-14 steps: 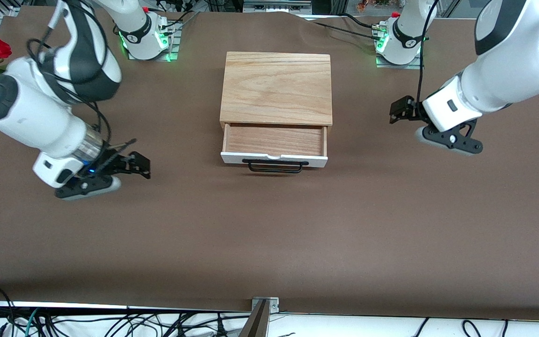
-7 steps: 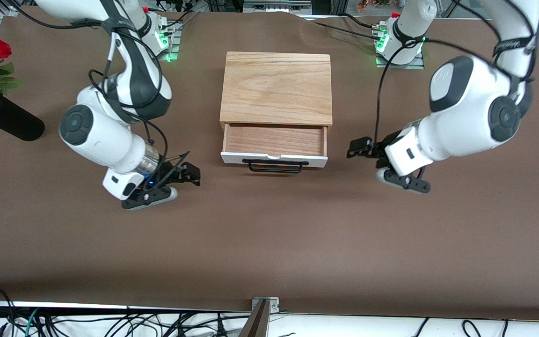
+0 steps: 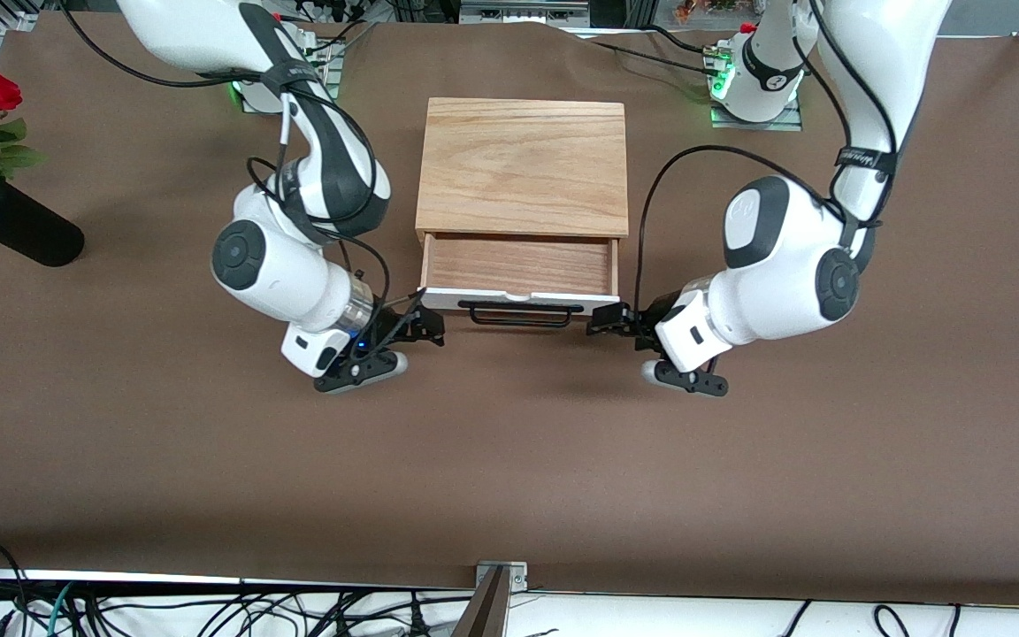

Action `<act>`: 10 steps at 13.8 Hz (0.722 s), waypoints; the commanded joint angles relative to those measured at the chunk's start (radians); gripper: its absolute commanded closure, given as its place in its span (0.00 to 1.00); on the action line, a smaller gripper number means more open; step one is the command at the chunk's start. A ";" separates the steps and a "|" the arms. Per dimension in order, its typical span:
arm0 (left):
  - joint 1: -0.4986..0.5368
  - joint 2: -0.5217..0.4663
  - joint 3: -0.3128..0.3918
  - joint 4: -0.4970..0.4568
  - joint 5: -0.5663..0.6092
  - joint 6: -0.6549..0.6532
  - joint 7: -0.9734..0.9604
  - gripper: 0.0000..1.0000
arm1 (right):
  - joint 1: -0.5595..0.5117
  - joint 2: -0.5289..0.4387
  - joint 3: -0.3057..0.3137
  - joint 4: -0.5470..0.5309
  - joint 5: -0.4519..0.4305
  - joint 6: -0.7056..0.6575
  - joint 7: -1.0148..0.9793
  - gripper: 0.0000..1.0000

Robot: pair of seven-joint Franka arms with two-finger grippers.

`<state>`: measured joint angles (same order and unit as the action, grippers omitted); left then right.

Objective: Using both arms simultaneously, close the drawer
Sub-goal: 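Move both grippers toward the white drawer front from either side, then place both grippers against the drawer front beside the black handle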

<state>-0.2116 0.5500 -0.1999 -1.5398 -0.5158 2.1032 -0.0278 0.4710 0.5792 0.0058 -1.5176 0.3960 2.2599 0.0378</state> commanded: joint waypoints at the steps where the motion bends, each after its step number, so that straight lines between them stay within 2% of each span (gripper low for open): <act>1: -0.002 0.056 -0.029 0.024 -0.027 -0.015 0.009 0.00 | 0.017 0.036 -0.003 0.030 0.032 0.010 0.010 0.00; 6: -0.008 0.080 -0.030 0.018 -0.024 -0.014 0.031 0.00 | 0.029 0.036 0.023 0.028 0.057 -0.025 0.046 0.00; 10: -0.008 0.079 -0.032 -0.022 -0.024 -0.025 0.032 0.00 | 0.035 0.033 0.048 0.028 0.057 -0.036 0.085 0.00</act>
<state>-0.2206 0.6317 -0.2295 -1.5496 -0.5159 2.0922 -0.0235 0.5019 0.6082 0.0445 -1.5105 0.4361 2.2469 0.0976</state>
